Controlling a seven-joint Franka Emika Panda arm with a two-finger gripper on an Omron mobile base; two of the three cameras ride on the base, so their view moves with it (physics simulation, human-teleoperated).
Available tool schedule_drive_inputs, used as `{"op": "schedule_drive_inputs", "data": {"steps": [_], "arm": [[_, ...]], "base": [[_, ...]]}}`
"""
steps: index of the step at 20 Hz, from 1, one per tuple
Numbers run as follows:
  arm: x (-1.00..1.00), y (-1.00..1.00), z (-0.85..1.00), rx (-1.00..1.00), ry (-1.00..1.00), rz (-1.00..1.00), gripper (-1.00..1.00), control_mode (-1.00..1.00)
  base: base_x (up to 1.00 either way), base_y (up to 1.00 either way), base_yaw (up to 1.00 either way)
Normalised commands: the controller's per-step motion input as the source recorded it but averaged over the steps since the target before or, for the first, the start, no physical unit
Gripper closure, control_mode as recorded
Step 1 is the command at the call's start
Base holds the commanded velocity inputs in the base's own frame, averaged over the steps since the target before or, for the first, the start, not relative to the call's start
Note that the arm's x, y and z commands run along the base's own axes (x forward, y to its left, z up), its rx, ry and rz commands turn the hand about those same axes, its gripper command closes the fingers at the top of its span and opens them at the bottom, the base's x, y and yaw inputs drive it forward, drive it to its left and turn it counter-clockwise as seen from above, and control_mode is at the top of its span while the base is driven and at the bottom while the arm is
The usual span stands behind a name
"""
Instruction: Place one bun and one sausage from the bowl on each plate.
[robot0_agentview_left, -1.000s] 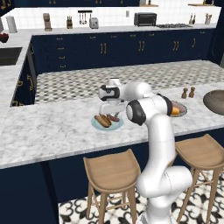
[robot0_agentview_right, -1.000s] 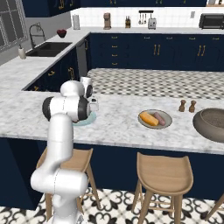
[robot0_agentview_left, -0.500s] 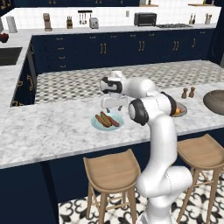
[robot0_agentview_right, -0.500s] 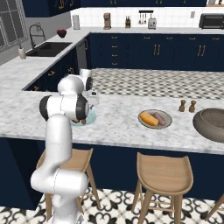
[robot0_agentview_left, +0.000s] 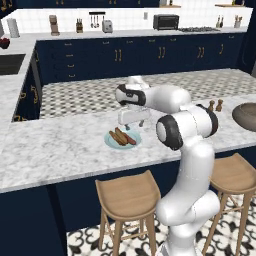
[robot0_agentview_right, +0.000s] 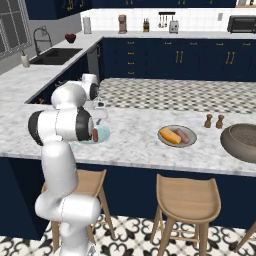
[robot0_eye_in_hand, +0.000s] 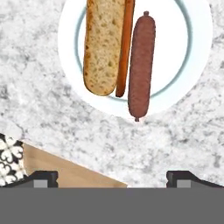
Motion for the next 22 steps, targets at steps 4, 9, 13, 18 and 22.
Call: {"op": "schedule_drive_inputs", "data": {"steps": [4,9,13,18,22], "arm": [[-1.00,0.00,0.48,-0.01,-0.15,0.13,-1.00,-1.00],[-1.00,-0.01,0.61,0.00,-0.17,0.09,-1.00,-1.00],[-0.88,-0.20,0.28,0.12,-0.19,0.03,-1.00,-1.00],[-0.65,-0.32,0.12,0.16,-0.09,0.03,-1.00,-1.00],[-0.51,-0.15,0.01,0.07,0.00,0.04,-1.00,-1.00]], "base": [[0.00,0.00,0.00],[0.00,0.00,0.00],[0.00,0.00,0.00],[0.00,0.00,0.00],[0.00,0.00,0.00]]}}
